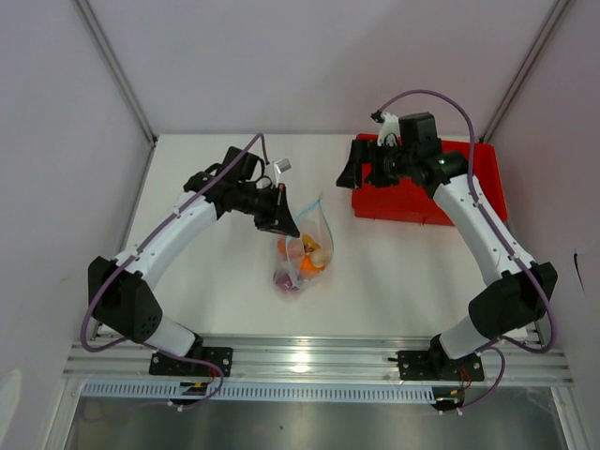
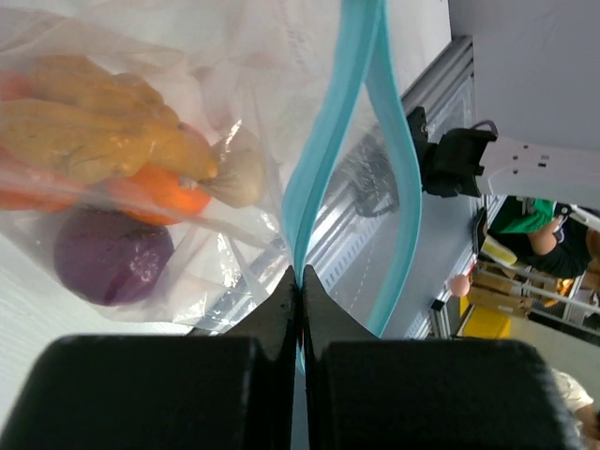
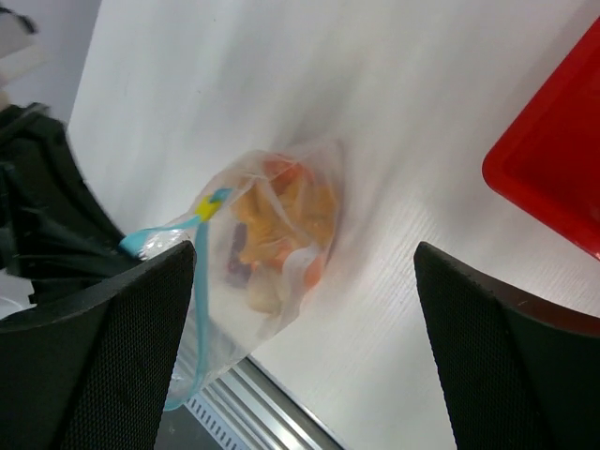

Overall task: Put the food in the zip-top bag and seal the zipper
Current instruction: Zip the zipper food storage bag at the center of the board.

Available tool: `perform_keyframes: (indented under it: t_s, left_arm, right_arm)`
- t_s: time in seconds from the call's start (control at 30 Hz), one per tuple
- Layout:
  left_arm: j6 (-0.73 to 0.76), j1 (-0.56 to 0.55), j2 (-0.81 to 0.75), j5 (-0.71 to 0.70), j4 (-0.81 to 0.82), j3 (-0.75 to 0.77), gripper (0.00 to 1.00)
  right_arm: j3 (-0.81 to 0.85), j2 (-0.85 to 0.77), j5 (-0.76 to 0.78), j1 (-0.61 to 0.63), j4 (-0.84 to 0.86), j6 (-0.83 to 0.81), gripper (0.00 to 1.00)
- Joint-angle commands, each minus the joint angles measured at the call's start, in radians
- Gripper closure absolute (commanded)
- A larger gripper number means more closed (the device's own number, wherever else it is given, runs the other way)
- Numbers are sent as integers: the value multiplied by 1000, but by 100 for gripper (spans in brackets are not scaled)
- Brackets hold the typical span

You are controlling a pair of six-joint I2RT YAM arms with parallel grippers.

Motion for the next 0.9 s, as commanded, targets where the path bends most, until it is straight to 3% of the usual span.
perform_keyframes:
  t_s: [0.0, 0.23, 0.47, 0.73, 0.87]
  left_arm:
    - [44, -26, -67, 38, -10, 45, 99]
    - [91, -48, -148, 64, -13, 2, 99]
    - [85, -55, -231, 170, 114, -171, 99]
    - [73, -60, -350, 75, 211, -381, 99]
    - [113, -60, -414, 11, 133, -363, 99]
  right_arm:
    - [-83, -25, -8, 1, 57, -2, 1]
    - [-275, -92, -13, -10, 162, 1, 1]
    - [-554, -197, -162, 39, 313, -54, 1]
    - [-778, -333, 28, 390, 567, 110, 1]
    - [-788, -323, 97, 519, 652, 72, 1]
